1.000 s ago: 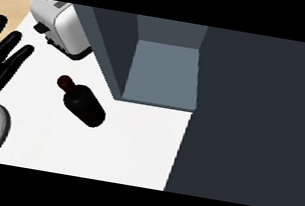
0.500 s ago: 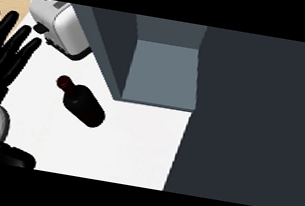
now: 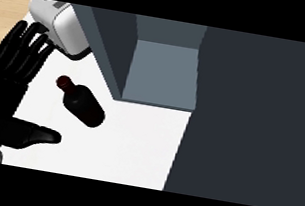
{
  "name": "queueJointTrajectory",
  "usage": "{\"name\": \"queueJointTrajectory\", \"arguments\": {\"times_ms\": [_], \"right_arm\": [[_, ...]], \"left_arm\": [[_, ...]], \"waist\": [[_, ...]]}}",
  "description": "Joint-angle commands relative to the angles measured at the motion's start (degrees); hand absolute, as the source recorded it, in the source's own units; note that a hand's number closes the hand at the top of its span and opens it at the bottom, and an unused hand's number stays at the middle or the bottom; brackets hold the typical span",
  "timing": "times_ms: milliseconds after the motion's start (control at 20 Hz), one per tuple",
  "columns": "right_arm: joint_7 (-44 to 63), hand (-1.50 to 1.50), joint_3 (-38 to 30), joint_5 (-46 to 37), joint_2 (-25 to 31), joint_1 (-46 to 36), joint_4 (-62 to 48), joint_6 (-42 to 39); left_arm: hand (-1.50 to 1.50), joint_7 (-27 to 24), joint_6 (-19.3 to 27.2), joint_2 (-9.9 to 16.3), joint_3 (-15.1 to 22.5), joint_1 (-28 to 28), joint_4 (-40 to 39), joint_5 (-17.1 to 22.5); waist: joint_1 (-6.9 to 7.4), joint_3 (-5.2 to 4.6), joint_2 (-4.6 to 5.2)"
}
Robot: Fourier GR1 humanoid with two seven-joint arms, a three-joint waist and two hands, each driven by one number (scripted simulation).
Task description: Pick up the wine, place it into the cabinet and close the cabinet
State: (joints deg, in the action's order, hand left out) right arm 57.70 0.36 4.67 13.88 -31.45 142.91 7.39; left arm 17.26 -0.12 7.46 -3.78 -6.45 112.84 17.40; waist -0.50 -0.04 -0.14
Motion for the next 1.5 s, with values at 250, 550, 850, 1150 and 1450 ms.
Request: {"name": "queueJointTrajectory", "arguments": {"times_ms": [250, 550, 850, 1150, 1450], "right_arm": [[7.7, -1.5, -2.5, 4.4, 1.7, -3.3, 6.9, 1.5], [4.0, -1.5, 2.2, 1.6, -1.1, 0.5, 7.2, 1.8], [3.8, -1.5, 0.4, 3.2, -0.2, 2.6, 8.5, 0.9], [7.4, -1.5, -1.1, 3.2, 1.7, -9.0, 1.9, 3.5], [9.3, -1.5, -3.4, 6.3, 3.3, -5.4, 7.5, 2.1]], "left_arm": [[-1.5, -7.0, -5.1, 0.7, -2.5, 1.6, -10.3, 0.5], [-1.5, -17.2, -6.0, -1.9, -0.5, 5.4, -18.2, -5.0], [-1.5, -23.0, -9.3, -1.1, -2.2, 7.1, -22.4, -4.6], [-1.5, -29.2, -11.4, -1.1, -2.7, 4.0, -34.1, -6.4], [-1.5, -31.2, -12.5, -0.4, -5.0, 1.8, -41.2, -5.1]], "waist": [[0.06, -0.01, -0.03], [0.12, 0.0, 0.06], [0.2, 0.03, 0.03], [0.15, -0.04, 0.04], [-0.1, 0.0, -0.02]]}}
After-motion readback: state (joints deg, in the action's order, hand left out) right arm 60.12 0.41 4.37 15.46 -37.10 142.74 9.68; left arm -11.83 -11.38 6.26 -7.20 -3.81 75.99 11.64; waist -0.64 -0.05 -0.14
